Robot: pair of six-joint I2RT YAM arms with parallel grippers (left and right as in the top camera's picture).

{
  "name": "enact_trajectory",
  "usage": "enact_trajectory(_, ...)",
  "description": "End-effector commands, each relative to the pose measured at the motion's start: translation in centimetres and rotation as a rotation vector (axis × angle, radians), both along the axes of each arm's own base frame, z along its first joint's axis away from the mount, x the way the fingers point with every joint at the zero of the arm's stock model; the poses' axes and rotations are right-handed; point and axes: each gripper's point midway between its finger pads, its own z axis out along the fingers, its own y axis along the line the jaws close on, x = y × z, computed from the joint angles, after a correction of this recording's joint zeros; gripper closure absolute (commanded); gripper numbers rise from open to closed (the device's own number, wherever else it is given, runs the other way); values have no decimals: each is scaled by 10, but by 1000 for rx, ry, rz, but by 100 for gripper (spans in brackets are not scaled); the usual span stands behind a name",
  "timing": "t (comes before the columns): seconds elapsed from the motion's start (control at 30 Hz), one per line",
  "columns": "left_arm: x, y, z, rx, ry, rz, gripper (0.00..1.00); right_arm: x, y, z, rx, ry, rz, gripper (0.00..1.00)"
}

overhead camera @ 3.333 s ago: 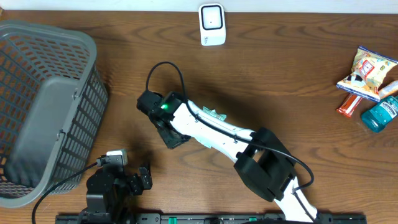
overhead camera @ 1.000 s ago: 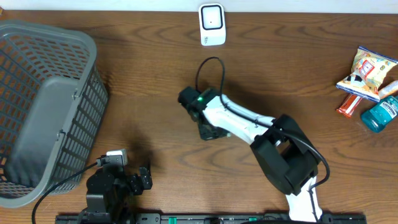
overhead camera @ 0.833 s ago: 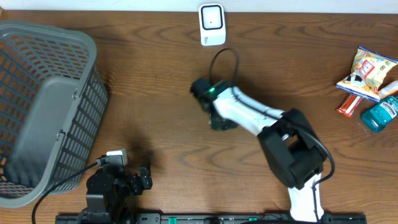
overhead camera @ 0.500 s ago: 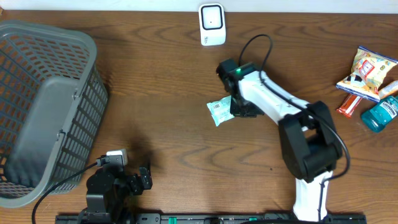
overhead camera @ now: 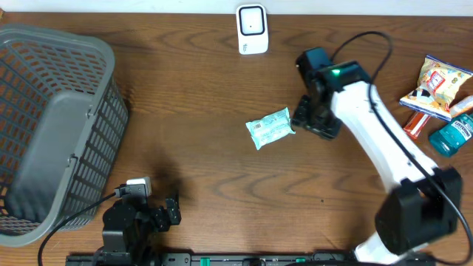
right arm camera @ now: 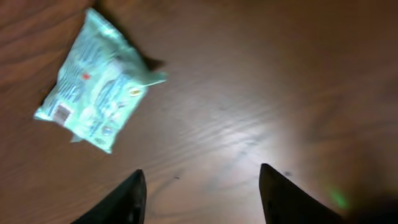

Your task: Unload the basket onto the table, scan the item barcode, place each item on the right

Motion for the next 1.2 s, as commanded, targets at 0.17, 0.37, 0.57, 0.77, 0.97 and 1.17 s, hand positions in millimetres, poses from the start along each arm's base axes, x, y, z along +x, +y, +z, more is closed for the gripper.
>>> enact_trajectory(0.17,-8,-1,-16,-6,65,-2,2,0,23,-36,225,-177,-7,17)
enact_trajectory(0.37,-8,-1,-16,-6,65,-2,2,22,62,-76,475,-275,-50,22)
enact_trajectory(0.57,-8,-1,-16,-6,65,-2,2,28,60,-85,483,-272,-163,25)
enact_trajectory(0.77,-8,-1,-16,-6,65,-2,2,32,48,-100,426,-262,-284,23)
enact_trajectory(0.97,-8,-1,-16,-6,65,-2,2,28,53,-130,407,-204,-305,28)
enact_trajectory(1.17,-8,-1,-16,-6,65,-2,2,31,59,-166,381,-184,-293,49)
